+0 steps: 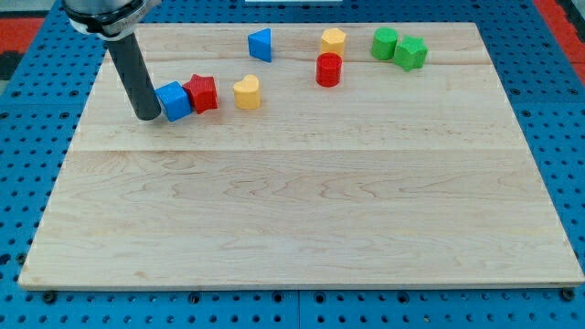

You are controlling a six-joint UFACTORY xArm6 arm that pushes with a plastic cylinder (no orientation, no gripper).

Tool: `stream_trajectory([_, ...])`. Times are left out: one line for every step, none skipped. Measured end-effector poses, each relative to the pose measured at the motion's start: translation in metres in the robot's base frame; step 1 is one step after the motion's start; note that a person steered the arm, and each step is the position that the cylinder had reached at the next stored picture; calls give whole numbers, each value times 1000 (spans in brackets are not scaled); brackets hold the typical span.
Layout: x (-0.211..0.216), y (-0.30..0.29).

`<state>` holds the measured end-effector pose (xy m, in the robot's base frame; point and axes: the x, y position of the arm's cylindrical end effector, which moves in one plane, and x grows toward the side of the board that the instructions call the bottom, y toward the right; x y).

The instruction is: Push the blue cube parallel to the yellow heart

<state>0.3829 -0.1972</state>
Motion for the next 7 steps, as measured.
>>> stream_trajectory([1,-1])
stream_trajectory([0,-5])
stream_trajectory([8,27])
stream_trajectory([10,40])
stream_trajectory([17,40])
stream_trajectory([17,44])
stream_trajectory([16,49])
